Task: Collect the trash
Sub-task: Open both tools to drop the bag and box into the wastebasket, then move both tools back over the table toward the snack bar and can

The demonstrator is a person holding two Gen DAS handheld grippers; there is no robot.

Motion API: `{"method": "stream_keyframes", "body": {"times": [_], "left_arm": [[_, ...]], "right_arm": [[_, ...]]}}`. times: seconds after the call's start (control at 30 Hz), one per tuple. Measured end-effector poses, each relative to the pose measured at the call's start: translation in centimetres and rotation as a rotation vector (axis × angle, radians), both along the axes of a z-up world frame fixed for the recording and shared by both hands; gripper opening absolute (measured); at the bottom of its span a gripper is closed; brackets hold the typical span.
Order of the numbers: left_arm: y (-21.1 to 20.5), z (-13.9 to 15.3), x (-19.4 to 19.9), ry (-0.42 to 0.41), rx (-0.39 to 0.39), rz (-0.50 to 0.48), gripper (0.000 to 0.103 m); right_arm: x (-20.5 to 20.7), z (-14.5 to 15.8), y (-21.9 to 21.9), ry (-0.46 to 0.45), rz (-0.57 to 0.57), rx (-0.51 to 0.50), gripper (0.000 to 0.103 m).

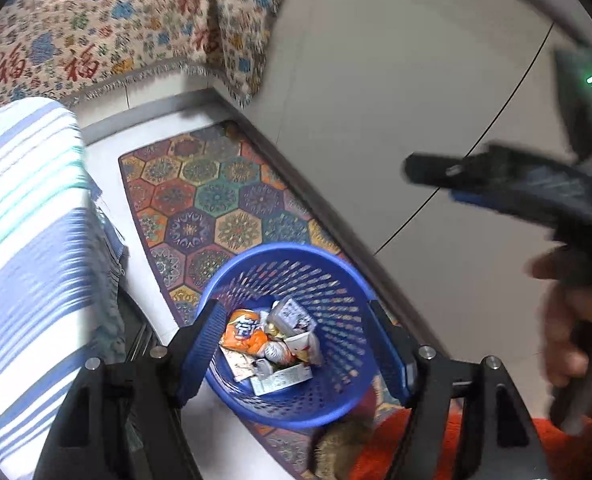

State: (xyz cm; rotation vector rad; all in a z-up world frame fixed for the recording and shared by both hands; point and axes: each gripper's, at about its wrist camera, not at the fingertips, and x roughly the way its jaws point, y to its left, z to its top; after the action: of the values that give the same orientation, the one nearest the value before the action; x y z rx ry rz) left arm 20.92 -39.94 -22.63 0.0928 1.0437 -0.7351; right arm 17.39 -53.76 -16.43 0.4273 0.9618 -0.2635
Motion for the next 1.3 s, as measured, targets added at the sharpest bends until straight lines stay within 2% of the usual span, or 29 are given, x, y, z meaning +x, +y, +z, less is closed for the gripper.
{"method": "stream_keyframes", "body": {"times": [0.13,0.27,0.37,0.53,0.63,0.7,0.83,0.97,1.07,1.3], "left_arm": [[5.2,4.2,-1.5,-0.045,-0.036,0.05,0.073],[12.7,6.6,-1.5,-0.1,0.02,0.177,0.073],[18.5,6.8,-0.2,-0.123,0.084,0.311,0.073],[27.2,6.1,2.2,-0.147,0.175,0.518,0.073],[31.3,5.3,3.9,-0.141,0.214,0.606,0.073],[33.4,4.9,5.2,-0.125,0.21,0.652,0.073],[36.1,5.2,7.1,-0.114,0.14,0.684,0.073],[35.8,5.8,10.8,-0.109,0.106,0.671,0.073],[35.2,5.8,14.2,-0.091,0.104,0.661,0.073],[35.3,4.6,20.6,-0.038,0.149,0.698,0.073]], "right_arm": [[0.3,1.8,2.2,-0.055,0.032,-0.056,0.084],[1.2,3.5,6.8,-0.11,0.128,-0.121,0.084],[2.0,4.2,11.4,-0.149,0.222,-0.157,0.084],[3.2,4.2,22.0,-0.206,0.456,-0.189,0.085],[4.2,3.2,27.5,-0.199,0.57,-0.169,0.088],[4.9,2.1,30.1,-0.175,0.616,-0.17,0.092],[6.3,-0.1,34.5,-0.113,0.708,-0.212,0.092],[7.5,-1.5,36.6,-0.07,0.755,-0.225,0.092],[8.4,-2.3,36.7,-0.051,0.778,-0.222,0.093],[8.7,-2.6,36.3,-0.082,0.768,-0.22,0.1]]}}
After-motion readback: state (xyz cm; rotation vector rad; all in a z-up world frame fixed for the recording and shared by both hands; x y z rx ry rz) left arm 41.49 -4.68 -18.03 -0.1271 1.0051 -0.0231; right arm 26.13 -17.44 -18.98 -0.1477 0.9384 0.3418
